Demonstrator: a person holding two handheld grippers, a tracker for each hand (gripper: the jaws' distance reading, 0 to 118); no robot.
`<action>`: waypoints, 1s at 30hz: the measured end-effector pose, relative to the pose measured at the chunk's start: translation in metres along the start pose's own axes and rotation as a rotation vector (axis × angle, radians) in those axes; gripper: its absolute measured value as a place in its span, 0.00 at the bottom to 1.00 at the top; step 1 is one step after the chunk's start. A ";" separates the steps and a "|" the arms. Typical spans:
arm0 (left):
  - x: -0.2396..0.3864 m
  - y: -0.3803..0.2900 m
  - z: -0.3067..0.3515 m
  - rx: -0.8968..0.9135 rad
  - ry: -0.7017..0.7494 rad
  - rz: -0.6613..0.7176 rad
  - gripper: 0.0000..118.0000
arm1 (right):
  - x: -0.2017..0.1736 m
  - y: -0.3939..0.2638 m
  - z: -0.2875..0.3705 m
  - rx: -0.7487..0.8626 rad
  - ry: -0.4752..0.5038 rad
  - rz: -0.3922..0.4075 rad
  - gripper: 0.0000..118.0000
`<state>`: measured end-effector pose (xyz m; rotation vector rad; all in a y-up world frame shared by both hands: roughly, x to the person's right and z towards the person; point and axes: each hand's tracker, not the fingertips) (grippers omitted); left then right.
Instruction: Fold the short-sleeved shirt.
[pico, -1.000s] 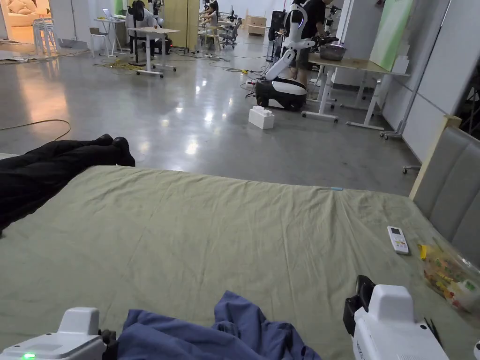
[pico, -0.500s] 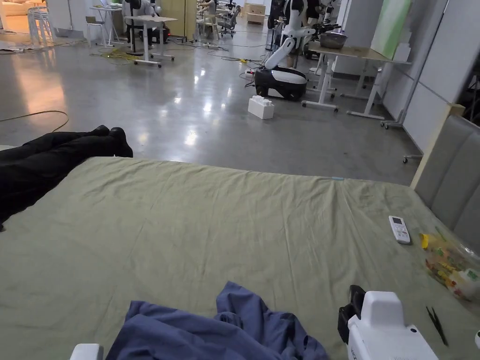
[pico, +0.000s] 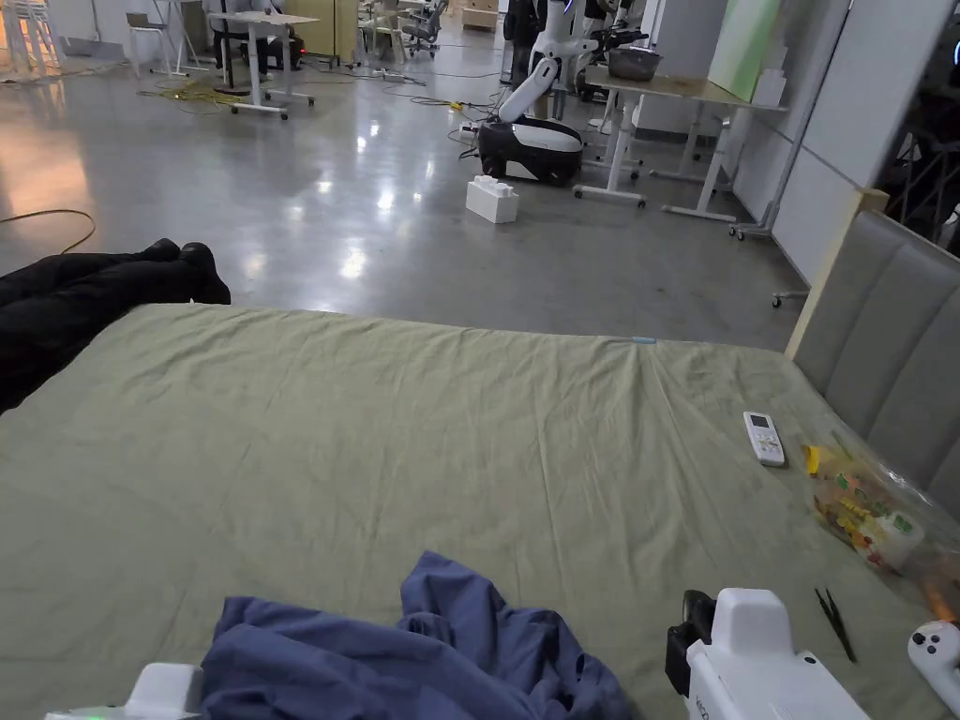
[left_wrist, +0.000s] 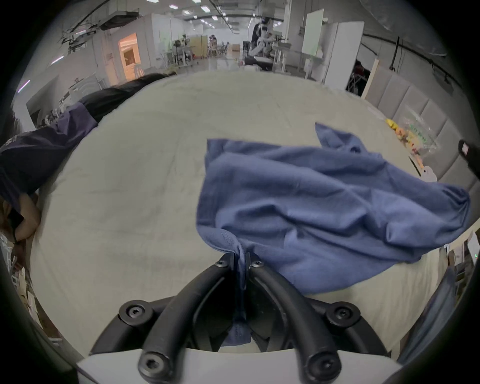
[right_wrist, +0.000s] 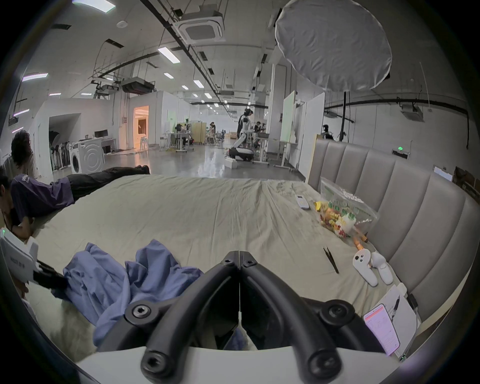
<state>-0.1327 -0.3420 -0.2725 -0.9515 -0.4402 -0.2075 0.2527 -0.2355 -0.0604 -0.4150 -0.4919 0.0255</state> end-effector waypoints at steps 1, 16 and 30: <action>-0.002 0.002 0.005 0.010 -0.002 0.004 0.07 | 0.004 -0.002 -0.003 -0.032 0.002 -0.014 0.01; -0.014 0.003 0.029 0.080 -0.005 0.048 0.07 | 0.005 0.002 -0.100 -0.321 0.126 0.019 0.55; -0.017 -0.008 0.018 0.035 0.011 0.069 0.07 | -0.060 -0.057 -0.209 -0.683 0.257 0.136 0.57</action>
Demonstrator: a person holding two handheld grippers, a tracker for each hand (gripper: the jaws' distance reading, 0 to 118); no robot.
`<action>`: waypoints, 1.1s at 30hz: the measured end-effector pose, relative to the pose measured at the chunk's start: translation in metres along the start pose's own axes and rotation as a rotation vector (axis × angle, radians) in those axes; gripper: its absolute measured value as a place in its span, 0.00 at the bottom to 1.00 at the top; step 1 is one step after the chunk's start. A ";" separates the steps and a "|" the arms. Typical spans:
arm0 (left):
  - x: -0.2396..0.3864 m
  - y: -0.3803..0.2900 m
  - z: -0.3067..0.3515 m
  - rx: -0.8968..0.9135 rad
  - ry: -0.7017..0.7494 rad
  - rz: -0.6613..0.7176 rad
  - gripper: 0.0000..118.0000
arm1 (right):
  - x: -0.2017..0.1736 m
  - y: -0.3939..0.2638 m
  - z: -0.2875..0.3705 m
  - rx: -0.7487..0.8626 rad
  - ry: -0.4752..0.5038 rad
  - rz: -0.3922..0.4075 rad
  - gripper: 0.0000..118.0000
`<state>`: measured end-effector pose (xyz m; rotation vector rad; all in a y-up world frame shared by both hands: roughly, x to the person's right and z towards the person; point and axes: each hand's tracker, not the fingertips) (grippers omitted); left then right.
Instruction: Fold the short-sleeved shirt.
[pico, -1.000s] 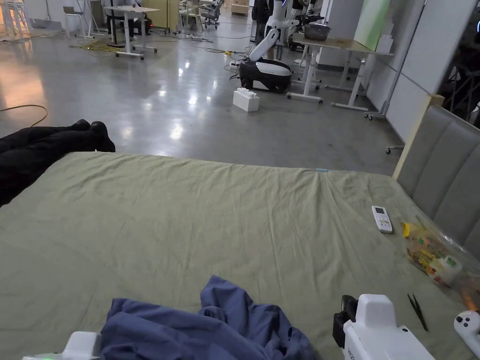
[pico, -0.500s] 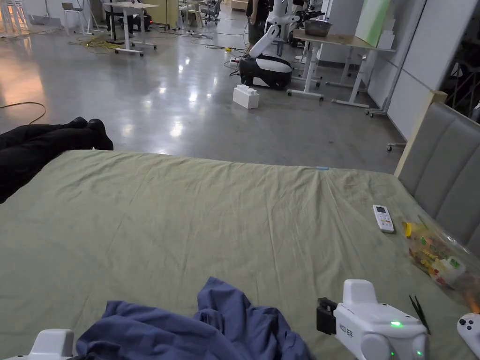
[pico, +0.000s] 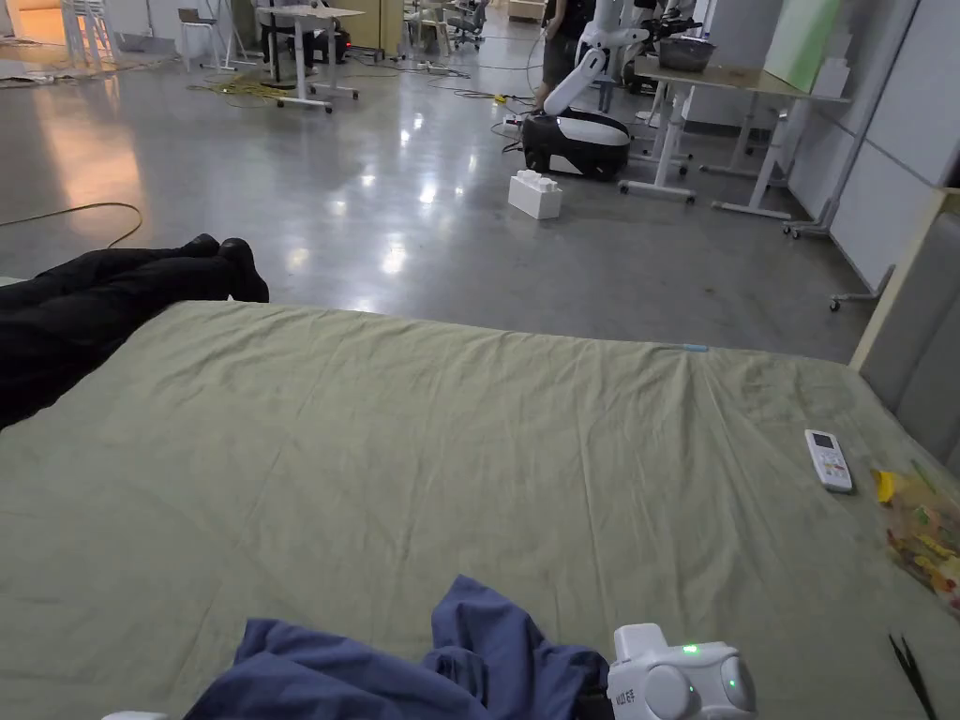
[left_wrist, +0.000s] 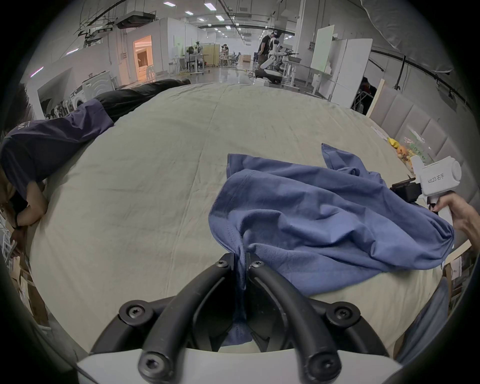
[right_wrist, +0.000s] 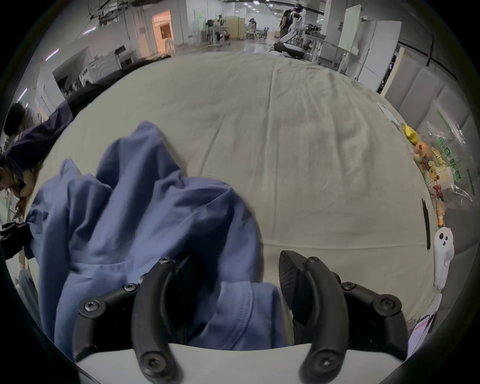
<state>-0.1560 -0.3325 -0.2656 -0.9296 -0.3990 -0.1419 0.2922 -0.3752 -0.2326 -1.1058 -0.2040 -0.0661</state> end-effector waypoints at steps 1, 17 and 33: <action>0.000 -0.001 -0.001 -0.004 0.002 -0.002 0.07 | 0.000 0.003 0.001 0.003 -0.002 0.007 0.57; 0.004 -0.008 -0.002 -0.012 0.009 -0.009 0.07 | -0.018 0.019 -0.002 0.030 -0.050 0.112 0.03; 0.001 0.055 0.066 0.220 -0.008 -0.012 0.07 | 0.034 0.022 0.157 0.488 -0.186 0.008 0.03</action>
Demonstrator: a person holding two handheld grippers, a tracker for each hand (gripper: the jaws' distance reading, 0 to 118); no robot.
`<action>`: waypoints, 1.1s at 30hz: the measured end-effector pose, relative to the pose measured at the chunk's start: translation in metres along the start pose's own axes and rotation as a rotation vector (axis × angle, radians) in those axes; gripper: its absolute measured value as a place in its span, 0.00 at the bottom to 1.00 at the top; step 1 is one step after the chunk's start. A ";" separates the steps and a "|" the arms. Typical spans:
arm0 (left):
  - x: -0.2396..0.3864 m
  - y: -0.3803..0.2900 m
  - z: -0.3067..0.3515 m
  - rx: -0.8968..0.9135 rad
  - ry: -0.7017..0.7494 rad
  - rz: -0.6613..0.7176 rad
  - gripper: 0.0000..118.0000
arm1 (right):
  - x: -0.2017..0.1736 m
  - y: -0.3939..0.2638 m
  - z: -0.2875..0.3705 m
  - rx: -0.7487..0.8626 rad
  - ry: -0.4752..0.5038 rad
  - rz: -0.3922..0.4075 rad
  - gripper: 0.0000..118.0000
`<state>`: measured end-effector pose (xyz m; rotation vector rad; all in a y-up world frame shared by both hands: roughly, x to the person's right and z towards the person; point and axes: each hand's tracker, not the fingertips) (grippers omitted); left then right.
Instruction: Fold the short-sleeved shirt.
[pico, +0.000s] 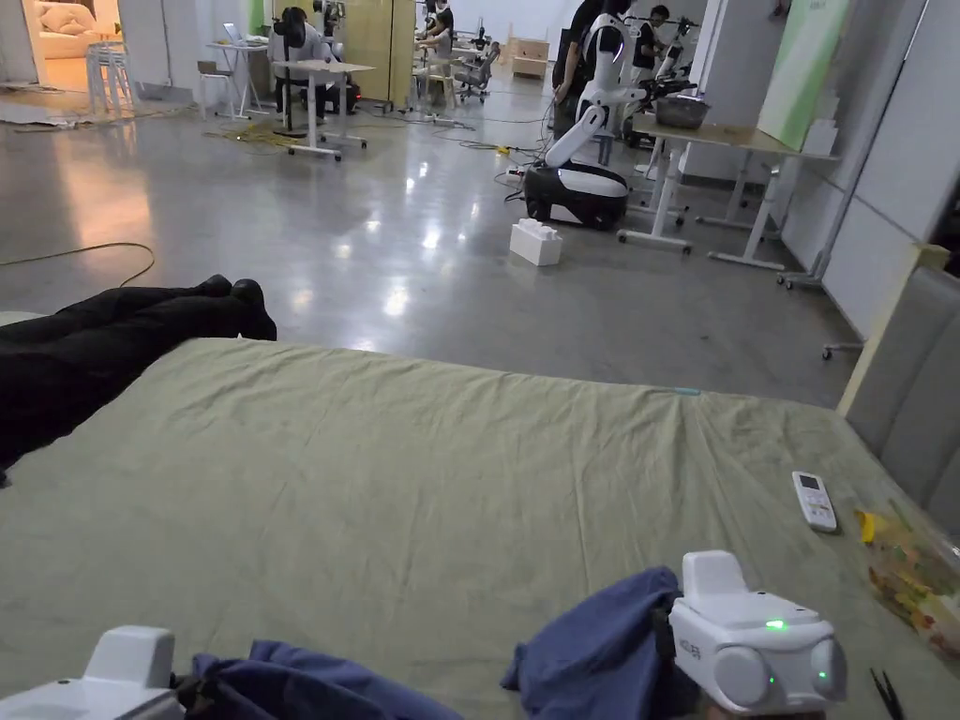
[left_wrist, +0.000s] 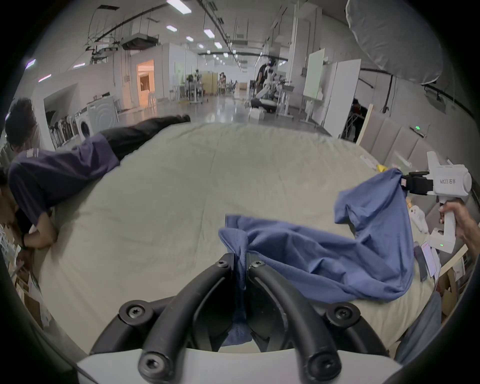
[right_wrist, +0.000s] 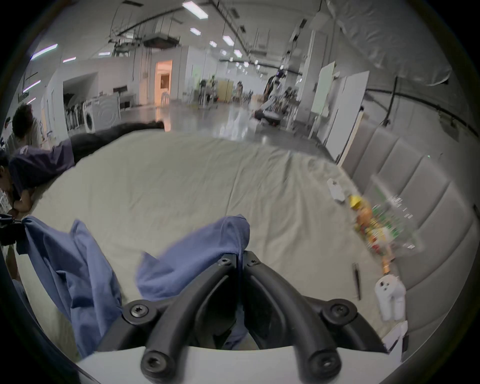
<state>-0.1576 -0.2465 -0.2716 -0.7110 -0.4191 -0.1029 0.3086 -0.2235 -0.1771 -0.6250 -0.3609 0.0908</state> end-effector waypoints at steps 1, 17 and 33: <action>0.000 0.008 0.004 0.032 -0.007 -0.014 0.07 | 0.005 0.005 0.009 0.015 -0.011 0.004 0.03; -0.049 0.179 0.087 0.301 0.119 -0.014 0.07 | 0.093 0.125 0.126 0.310 -0.160 -0.094 0.03; -0.062 0.289 0.096 0.413 0.120 0.045 0.07 | 0.079 0.233 0.144 0.468 -0.272 0.042 0.03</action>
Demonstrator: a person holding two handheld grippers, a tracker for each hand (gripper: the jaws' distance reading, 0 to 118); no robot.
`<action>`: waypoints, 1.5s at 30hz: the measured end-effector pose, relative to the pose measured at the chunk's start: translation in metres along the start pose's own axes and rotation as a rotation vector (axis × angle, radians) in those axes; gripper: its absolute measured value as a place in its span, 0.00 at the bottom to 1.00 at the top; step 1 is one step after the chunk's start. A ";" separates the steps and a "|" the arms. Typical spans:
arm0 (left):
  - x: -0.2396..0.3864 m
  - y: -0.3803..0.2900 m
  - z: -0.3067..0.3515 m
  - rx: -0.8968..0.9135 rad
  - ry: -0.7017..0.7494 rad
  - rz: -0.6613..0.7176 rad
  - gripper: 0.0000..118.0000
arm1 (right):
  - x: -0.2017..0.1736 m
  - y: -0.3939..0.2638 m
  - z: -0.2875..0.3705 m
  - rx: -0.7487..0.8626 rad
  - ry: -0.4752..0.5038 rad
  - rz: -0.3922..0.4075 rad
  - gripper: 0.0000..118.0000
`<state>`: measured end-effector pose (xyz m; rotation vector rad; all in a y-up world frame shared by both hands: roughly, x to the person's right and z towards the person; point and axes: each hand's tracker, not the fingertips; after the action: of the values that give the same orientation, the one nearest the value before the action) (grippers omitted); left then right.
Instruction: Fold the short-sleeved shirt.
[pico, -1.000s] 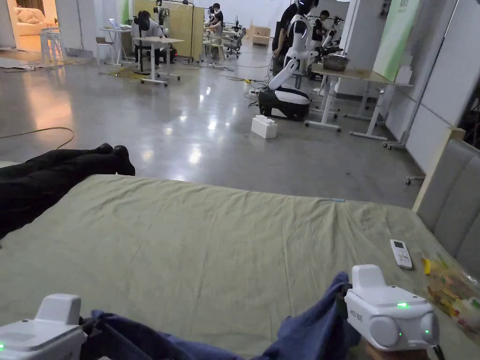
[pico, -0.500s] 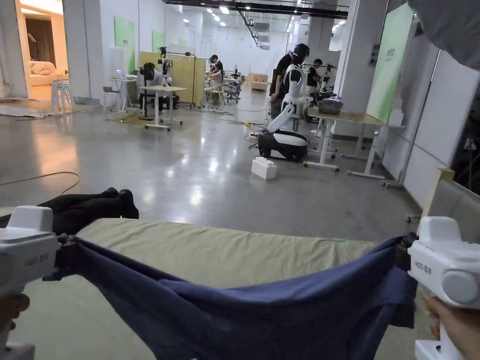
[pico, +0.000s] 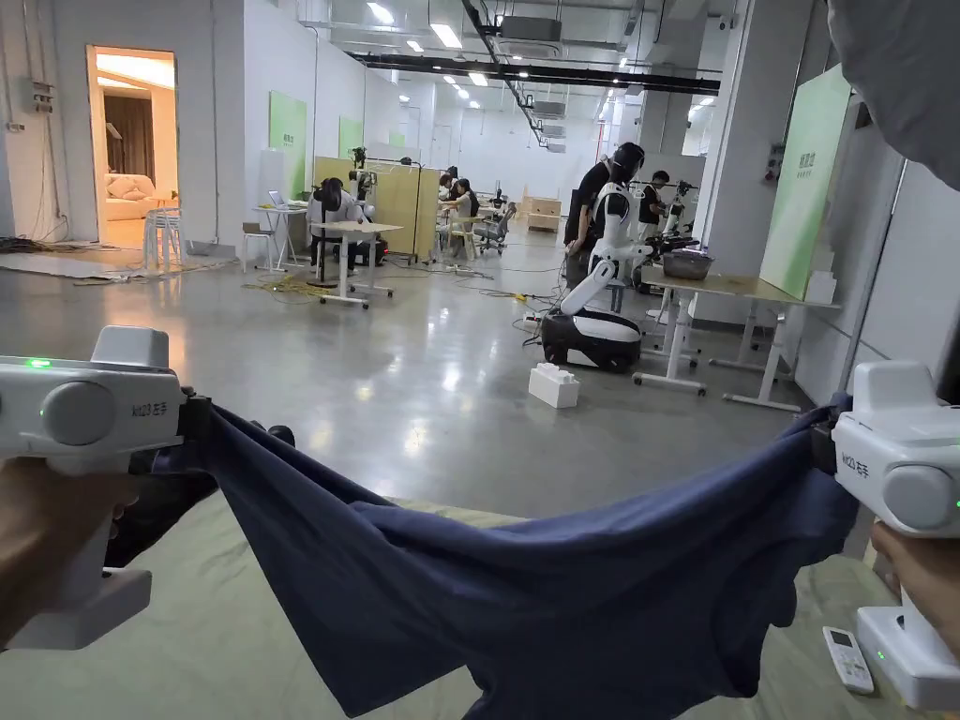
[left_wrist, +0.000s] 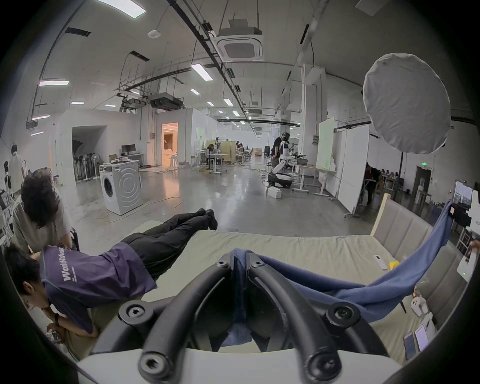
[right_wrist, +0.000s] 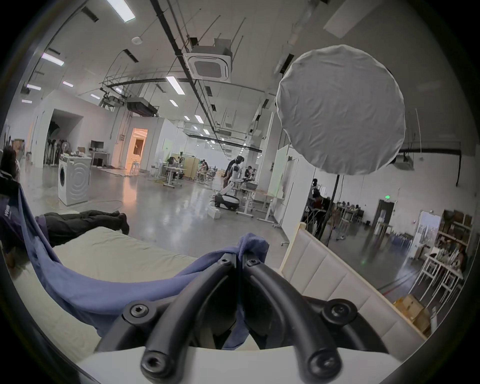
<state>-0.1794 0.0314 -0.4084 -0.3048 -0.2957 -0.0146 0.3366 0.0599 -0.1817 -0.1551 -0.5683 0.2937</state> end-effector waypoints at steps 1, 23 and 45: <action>-0.001 0.002 -0.003 -0.002 0.001 0.000 0.07 | 0.001 0.002 -0.002 0.005 0.001 -0.005 0.03; -0.021 -0.043 -0.030 -0.051 0.044 0.026 0.07 | 0.012 -0.056 -0.027 -0.063 -0.052 -0.058 0.03; -0.057 -0.273 0.096 -0.292 -0.006 0.037 0.07 | -0.021 -0.250 0.138 -0.363 0.026 0.031 0.03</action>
<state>-0.2774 -0.2022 -0.2573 -0.6007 -0.2941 -0.0202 0.3013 -0.1750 -0.0212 -0.5176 -0.5899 0.2156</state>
